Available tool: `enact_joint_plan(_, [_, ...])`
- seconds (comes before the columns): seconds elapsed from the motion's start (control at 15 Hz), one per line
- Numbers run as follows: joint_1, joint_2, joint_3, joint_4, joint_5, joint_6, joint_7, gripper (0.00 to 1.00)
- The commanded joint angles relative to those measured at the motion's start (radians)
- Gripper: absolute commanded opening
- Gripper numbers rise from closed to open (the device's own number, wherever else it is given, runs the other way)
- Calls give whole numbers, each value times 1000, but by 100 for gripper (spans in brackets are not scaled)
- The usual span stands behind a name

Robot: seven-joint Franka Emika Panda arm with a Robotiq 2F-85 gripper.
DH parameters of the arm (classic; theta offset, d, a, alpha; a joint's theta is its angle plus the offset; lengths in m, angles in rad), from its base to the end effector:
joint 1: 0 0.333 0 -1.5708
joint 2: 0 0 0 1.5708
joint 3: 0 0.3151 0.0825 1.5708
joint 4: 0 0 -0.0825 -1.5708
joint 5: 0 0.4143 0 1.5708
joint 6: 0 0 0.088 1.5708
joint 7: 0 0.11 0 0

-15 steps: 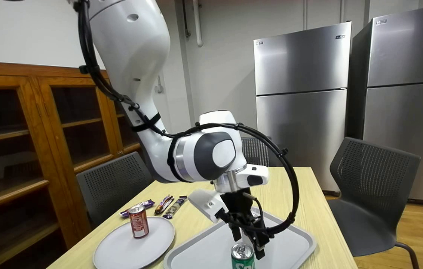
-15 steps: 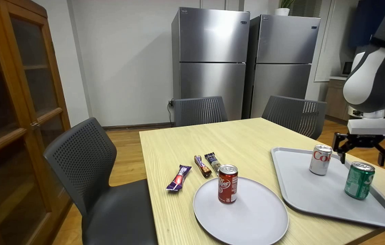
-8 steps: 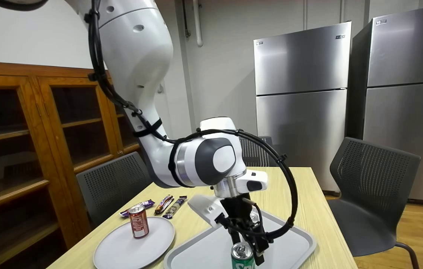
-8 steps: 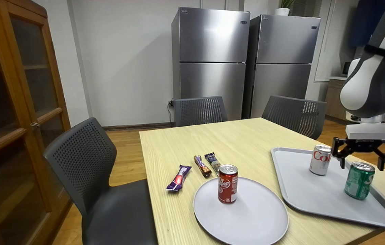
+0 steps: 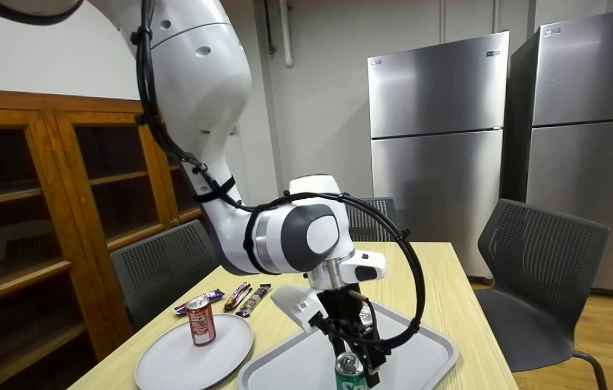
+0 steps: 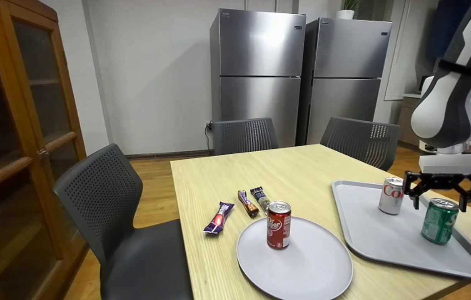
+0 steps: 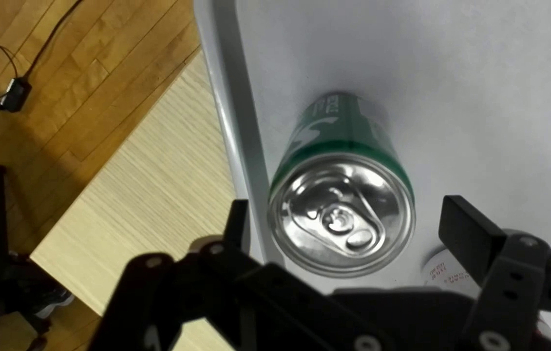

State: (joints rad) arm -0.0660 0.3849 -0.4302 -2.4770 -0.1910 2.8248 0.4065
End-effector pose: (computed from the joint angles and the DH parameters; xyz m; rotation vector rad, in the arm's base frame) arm 0.4162 -0.2373 0.1216 2.7526 -0.9937 -0.0380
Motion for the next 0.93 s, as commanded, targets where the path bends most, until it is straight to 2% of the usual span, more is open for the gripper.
enact_joint_plan(0.0, [18,4,-6,12,26,-20,2,100])
enact_joint_plan(0.13, [18,4,-6,11,30,-20,0,74])
enact_joint_plan(0.4, [24,-3,-14,8,23,-17,3,42])
enact_joint_plan(0.47, [29,-8,-18,7,18,-18,5,39])
enact_joint_plan(0.87, [59,-46,-35,-12,5,-12,9,39])
